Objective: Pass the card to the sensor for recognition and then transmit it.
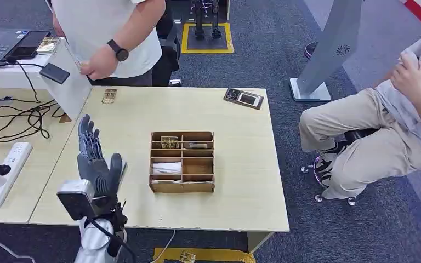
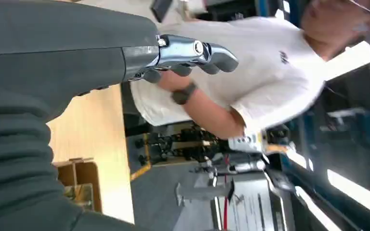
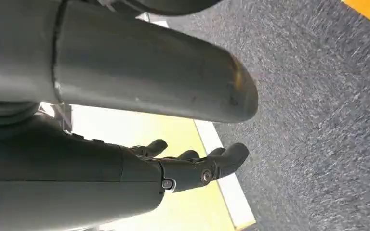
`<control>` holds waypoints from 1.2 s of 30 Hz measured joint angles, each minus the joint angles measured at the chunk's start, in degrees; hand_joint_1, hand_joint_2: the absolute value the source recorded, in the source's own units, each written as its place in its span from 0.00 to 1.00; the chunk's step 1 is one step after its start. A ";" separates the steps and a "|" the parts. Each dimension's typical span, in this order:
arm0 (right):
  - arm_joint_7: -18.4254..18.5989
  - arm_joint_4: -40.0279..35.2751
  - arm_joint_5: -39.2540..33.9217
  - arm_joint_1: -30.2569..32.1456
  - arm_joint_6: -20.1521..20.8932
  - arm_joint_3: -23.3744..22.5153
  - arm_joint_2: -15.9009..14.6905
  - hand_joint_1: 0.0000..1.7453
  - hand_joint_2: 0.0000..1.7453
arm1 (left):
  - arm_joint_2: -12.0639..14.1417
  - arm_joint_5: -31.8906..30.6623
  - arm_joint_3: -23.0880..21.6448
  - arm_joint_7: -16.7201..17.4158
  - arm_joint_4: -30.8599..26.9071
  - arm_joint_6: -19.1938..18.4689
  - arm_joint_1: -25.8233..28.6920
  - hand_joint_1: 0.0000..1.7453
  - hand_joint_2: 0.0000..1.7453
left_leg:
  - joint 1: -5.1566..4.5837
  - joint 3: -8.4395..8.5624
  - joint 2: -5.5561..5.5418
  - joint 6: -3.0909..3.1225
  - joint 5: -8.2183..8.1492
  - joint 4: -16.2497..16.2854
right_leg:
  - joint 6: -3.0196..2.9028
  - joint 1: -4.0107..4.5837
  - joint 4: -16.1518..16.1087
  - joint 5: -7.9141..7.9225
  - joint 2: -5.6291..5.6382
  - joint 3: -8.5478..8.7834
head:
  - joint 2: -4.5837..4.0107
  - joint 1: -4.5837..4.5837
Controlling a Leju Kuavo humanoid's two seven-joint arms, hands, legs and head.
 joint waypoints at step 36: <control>-0.20 -0.52 0.00 -0.16 1.22 -1.90 -4.35 0.00 0.00 | 11.39 -78.11 -14.65 37.70 13.35 19.45 0.70 0.00 1.00 | 0.02 0.00 -0.02 0.00 0.02 0.00 | -0.01 0.02 0.02 0.00 -0.05 0.01 | 0.00 0.02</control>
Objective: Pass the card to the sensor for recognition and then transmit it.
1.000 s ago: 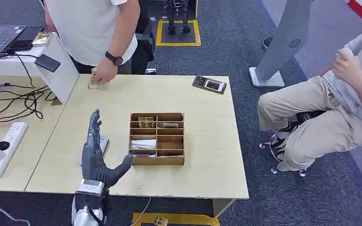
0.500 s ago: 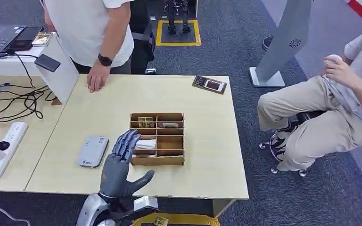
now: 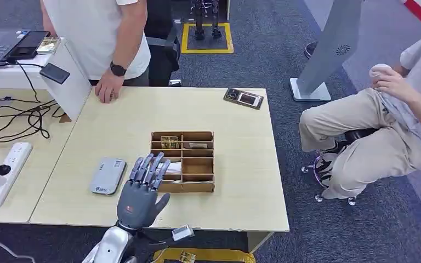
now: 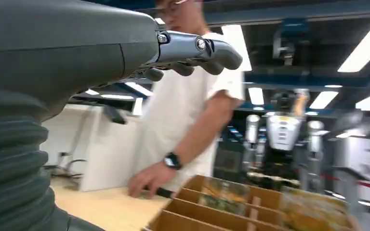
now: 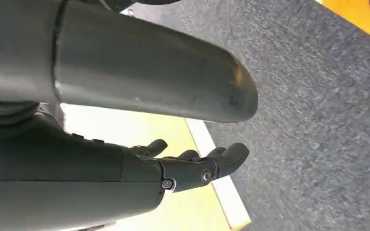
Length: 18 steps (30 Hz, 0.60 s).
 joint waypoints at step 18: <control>1.66 0.00 0.00 0.36 0.59 -0.94 0.09 0.00 0.00 | 3.19 -0.11 -0.92 13.48 0.00 0.02 -4.13 0.00 1.00 | 0.01 0.00 0.01 -0.01 0.01 0.00 | 0.00 0.01 0.01 0.00 0.01 0.00 | 0.00 -0.02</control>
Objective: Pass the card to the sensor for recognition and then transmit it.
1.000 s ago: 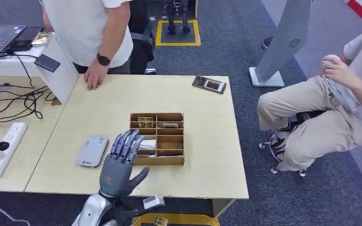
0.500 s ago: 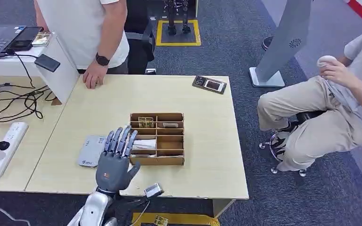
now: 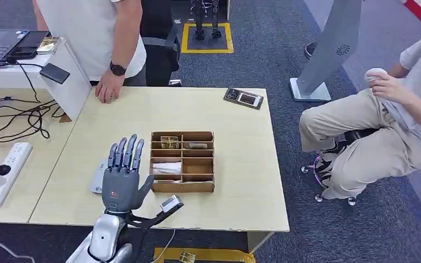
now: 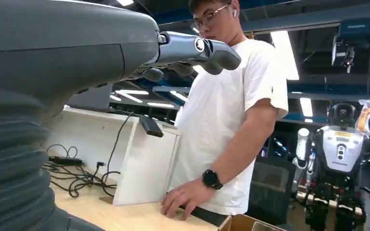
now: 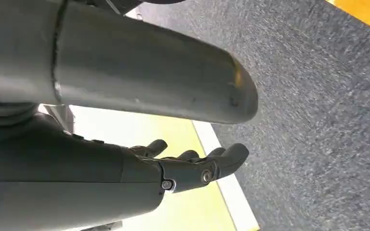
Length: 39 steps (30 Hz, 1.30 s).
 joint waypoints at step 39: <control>-2.95 -0.35 0.00 0.49 -0.98 -0.18 0.20 0.00 0.00 | -9.92 61.31 3.69 -50.62 -6.60 -13.05 7.20 0.00 1.00 | -0.01 -0.03 -0.02 0.01 -0.02 0.00 | 0.00 0.00 -0.04 -0.01 -0.02 0.01 | 0.00 0.00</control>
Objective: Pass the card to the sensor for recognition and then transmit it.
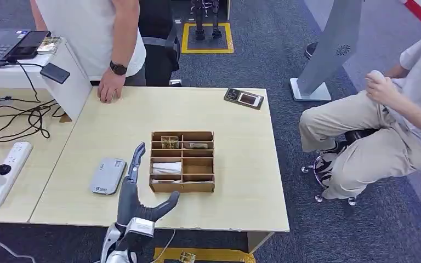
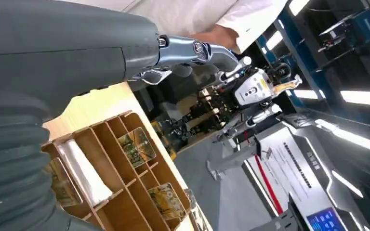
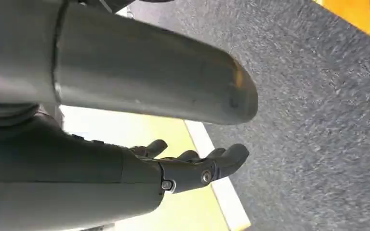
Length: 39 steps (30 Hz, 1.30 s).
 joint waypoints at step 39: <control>1.12 -1.07 0.00 -0.73 1.68 0.11 -0.35 0.00 0.00 | -2.13 -40.92 6.63 16.95 19.80 13.14 -4.64 0.00 1.00 | 0.00 0.01 0.01 0.00 0.01 0.00 | 0.00 0.00 0.01 0.01 0.01 0.00 | 0.00 0.00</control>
